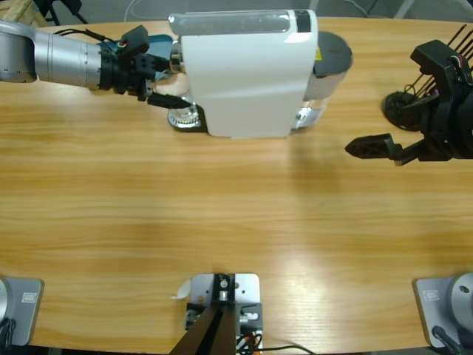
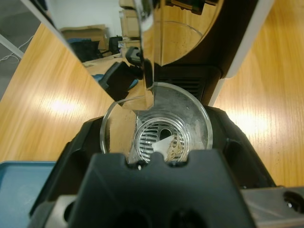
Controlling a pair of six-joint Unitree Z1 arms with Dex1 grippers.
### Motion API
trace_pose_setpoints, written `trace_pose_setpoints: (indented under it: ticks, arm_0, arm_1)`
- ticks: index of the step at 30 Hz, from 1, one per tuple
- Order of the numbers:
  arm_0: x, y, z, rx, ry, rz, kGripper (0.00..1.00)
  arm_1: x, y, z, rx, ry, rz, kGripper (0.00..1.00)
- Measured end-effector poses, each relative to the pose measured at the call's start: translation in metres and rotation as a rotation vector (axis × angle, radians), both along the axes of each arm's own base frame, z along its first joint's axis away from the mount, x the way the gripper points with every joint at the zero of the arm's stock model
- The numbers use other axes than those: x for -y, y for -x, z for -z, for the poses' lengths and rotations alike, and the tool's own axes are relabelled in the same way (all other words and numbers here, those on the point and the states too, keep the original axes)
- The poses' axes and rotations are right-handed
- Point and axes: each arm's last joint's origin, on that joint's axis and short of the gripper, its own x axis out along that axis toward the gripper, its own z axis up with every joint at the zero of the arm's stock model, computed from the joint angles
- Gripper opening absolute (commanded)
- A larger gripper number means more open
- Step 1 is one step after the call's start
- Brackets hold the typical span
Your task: Pour coffee
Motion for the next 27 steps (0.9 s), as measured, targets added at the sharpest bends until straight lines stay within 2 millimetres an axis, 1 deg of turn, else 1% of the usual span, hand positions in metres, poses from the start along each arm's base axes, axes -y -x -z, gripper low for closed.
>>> trace_pose_setpoints:
  ticks: [9,14,18,21,24,26,27]
  arm_0:
    - [-0.002,0.003,0.003,-0.04,0.002,-0.016,0.996]
    - [-0.01,0.0,0.004,-0.051,0.006,-0.037,0.997]
    - [-0.015,0.001,-0.001,-0.059,0.025,-0.045,0.996]
    - [-0.019,0.009,-0.008,-0.053,0.036,-0.043,0.996]
    - [-0.026,0.024,-0.018,-0.055,0.048,-0.054,0.996]
    - [-0.032,0.036,-0.025,-0.064,0.058,-0.066,0.996]
    - [-0.035,0.043,-0.026,-0.072,0.059,-0.073,0.996]
  arm_1:
    - [-0.003,-0.003,0.002,0.002,-0.002,0.0,1.0]
    - [-0.004,-0.004,0.003,-0.007,0.006,0.0,1.0]
    - [-0.003,-0.003,0.004,-0.012,0.012,0.0,1.0]
    - [-0.004,-0.004,0.002,-0.008,0.007,0.0,0.996]
    - [-0.004,-0.004,-0.001,-0.009,0.009,-0.001,0.996]
    - [-0.004,-0.005,-0.009,0.002,0.006,-0.006,0.995]
    - [-0.004,-0.006,-0.016,0.016,-0.004,-0.007,0.967]
